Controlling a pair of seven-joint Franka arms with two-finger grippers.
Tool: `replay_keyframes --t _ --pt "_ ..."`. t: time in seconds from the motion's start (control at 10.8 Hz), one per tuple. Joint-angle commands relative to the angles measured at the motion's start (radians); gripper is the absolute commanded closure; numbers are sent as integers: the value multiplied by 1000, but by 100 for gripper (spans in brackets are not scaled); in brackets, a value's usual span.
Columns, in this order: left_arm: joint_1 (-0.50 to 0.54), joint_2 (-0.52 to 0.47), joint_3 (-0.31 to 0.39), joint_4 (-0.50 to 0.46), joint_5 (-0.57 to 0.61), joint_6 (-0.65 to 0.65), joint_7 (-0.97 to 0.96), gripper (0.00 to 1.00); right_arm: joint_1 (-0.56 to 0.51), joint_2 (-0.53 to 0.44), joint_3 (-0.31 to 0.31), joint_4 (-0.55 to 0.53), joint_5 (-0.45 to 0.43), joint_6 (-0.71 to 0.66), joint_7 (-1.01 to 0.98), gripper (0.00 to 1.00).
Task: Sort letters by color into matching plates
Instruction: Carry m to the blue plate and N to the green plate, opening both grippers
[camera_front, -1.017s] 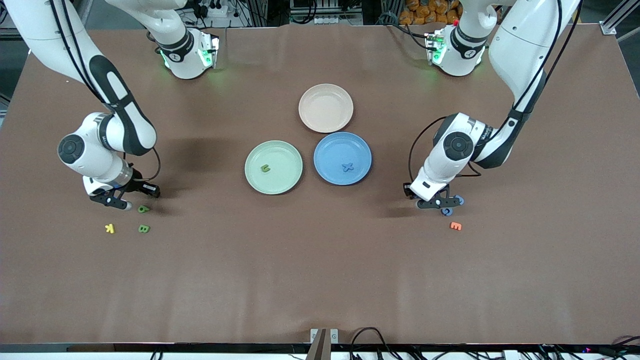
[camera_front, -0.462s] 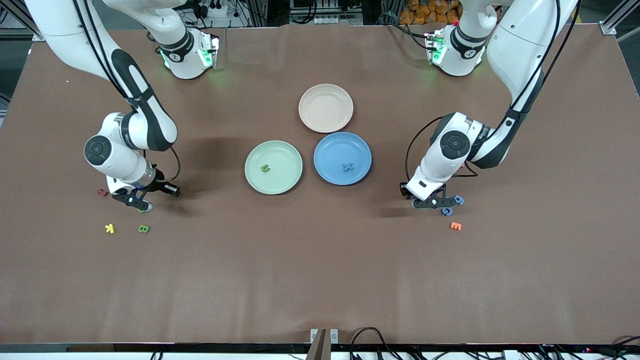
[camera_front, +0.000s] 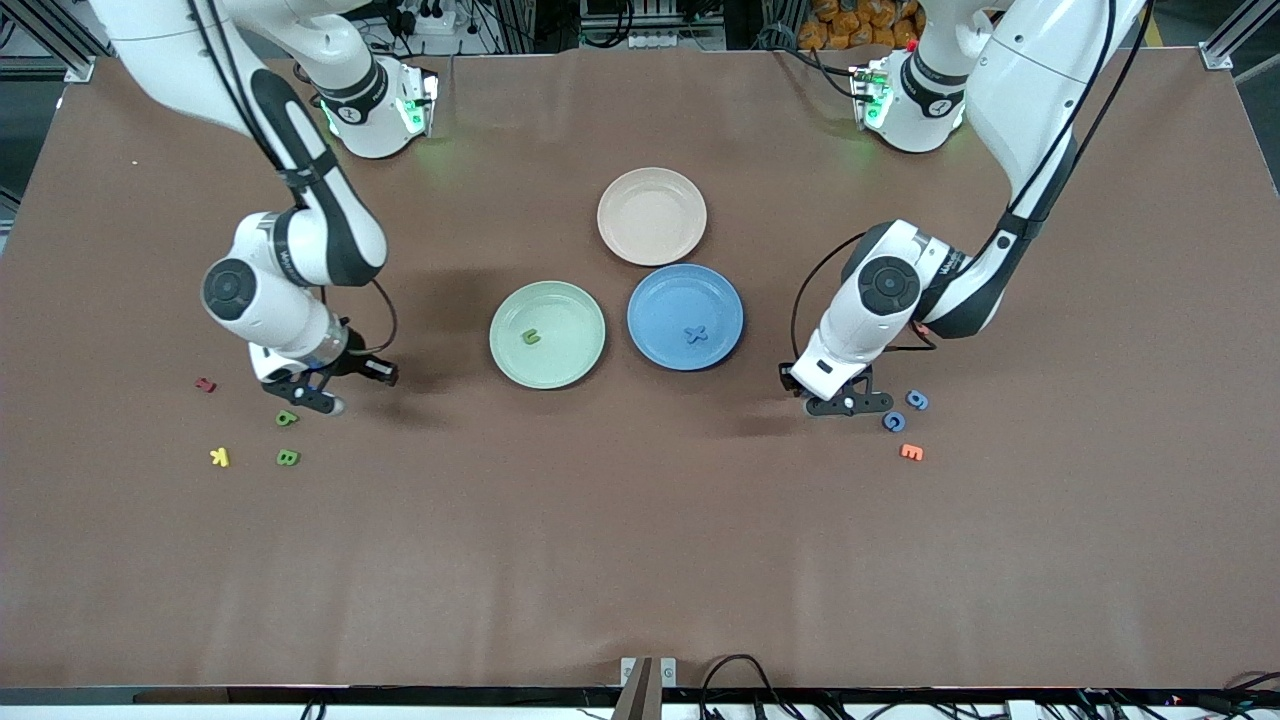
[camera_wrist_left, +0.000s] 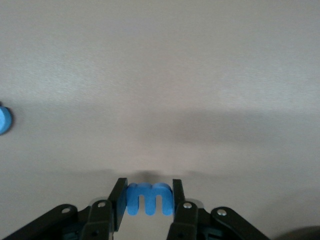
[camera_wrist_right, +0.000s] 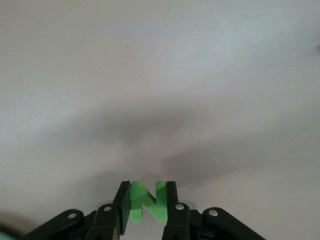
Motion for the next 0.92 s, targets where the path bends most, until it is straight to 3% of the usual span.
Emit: replay_keyframes --t 0.0,0.28,0.83 --pt "-30 -7 -13 11 -14 -22 -70 100 140 -20 -7 39 19 -54 85 97" --pt "-73 -7 -15 45 -14 -75 -129 100 265 -16 -7 88 19 -124 217 97" --pt "-148 -7 -15 59 -15 -97 -273 100 427 39 -7 127 19 -125 362 97"
